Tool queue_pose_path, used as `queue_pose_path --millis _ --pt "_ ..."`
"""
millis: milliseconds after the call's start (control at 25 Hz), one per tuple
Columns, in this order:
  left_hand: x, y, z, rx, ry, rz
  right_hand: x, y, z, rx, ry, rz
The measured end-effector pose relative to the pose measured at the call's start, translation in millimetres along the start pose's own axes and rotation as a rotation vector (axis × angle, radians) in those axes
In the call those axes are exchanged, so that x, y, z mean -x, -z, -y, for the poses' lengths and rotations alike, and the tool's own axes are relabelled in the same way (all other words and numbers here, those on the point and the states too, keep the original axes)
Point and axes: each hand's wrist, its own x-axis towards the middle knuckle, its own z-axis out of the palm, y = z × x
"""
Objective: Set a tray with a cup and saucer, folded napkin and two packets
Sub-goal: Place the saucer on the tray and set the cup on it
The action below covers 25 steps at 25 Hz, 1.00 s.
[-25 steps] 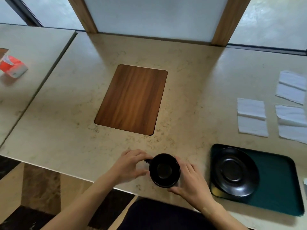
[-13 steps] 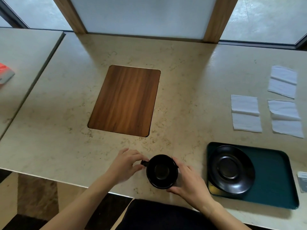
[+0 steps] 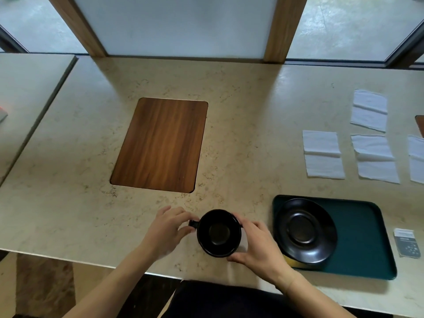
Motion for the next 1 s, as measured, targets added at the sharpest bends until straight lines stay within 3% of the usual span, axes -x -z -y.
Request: queue_pose_path --millis 520,1000 --pt "-54.0 -24.3 -112.7 -0.022 -0.186 -0.061 38.5 99.3 -67.4 0.129 -0.029 -0.093" --pt "-83.5 -76.6 -179.4 -0.004 -0.158 -0.006 62.3 152.0 -134.2 0.118 -0.165 -0.007"
